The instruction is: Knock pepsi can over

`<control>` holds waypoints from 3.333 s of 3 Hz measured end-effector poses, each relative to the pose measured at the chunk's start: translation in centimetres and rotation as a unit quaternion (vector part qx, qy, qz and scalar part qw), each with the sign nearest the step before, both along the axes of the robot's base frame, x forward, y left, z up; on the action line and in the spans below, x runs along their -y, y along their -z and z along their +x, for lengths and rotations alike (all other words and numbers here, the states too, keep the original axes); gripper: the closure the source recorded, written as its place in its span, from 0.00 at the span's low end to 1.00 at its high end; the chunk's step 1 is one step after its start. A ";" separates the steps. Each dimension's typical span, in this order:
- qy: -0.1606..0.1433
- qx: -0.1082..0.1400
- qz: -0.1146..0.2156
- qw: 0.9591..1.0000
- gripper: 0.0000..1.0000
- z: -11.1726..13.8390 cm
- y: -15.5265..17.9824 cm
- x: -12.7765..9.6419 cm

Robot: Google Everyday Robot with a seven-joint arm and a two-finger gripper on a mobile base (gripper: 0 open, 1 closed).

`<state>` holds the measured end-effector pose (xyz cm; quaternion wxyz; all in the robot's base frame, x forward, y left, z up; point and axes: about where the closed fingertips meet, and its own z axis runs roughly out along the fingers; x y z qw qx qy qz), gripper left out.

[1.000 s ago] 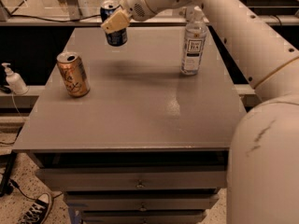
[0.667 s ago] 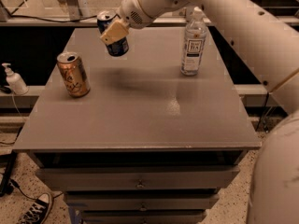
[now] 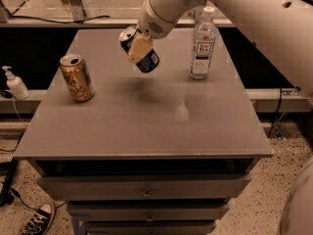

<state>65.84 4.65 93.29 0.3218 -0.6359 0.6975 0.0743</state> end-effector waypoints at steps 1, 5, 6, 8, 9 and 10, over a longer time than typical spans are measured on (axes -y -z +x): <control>-0.027 -0.023 -0.067 0.997 1.00 -1.1 1.8 1.5; -0.130 -0.063 -0.237 0.961 0.82 -4.2 6.7 0.4; -0.141 -0.056 -0.255 0.955 0.59 -4.0 7.3 -0.8; -0.148 -0.054 -0.251 0.955 0.12 -4.0 7.9 -2.0; -0.150 -0.054 -0.241 0.957 0.00 -4.1 7.9 -2.4; -0.151 -0.055 -0.233 0.959 0.00 -4.1 7.9 -2.5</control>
Offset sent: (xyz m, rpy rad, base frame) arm -0.0432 -0.0307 -0.0444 -0.3120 0.1725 0.2154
